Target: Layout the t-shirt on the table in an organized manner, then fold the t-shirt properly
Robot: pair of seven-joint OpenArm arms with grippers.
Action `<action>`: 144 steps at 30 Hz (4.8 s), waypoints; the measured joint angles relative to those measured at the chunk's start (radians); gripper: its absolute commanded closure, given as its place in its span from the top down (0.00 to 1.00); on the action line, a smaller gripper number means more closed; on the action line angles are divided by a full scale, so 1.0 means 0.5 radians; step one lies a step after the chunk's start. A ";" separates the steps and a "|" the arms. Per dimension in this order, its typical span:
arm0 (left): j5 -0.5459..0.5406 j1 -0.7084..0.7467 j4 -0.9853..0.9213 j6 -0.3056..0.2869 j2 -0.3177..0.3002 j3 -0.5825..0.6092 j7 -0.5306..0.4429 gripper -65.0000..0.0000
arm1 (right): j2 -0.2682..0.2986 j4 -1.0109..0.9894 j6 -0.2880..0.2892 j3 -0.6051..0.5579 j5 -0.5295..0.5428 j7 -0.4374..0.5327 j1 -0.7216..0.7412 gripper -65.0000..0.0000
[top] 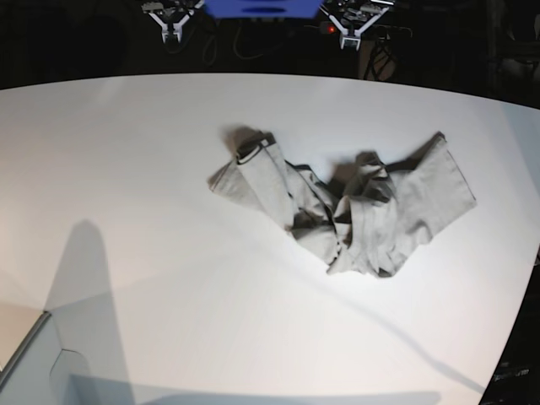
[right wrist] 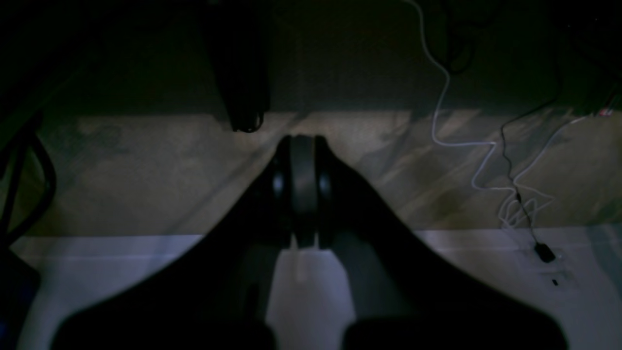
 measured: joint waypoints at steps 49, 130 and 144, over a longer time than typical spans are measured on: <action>-0.008 1.952 3.958 -0.001 -0.410 -0.010 0.056 0.00 | 0.215 3.767 0.037 0.372 -0.001 -0.041 -1.968 0.00; -1.098 -0.143 3.084 0.000 -0.457 -0.723 0.932 0.00 | 0.182 3.761 0.286 -0.369 -0.016 -0.929 -0.645 0.57; -1.101 -1.326 2.803 0.008 -0.311 -0.022 0.935 0.00 | 0.172 3.761 0.293 0.244 -0.016 -0.935 -0.717 0.57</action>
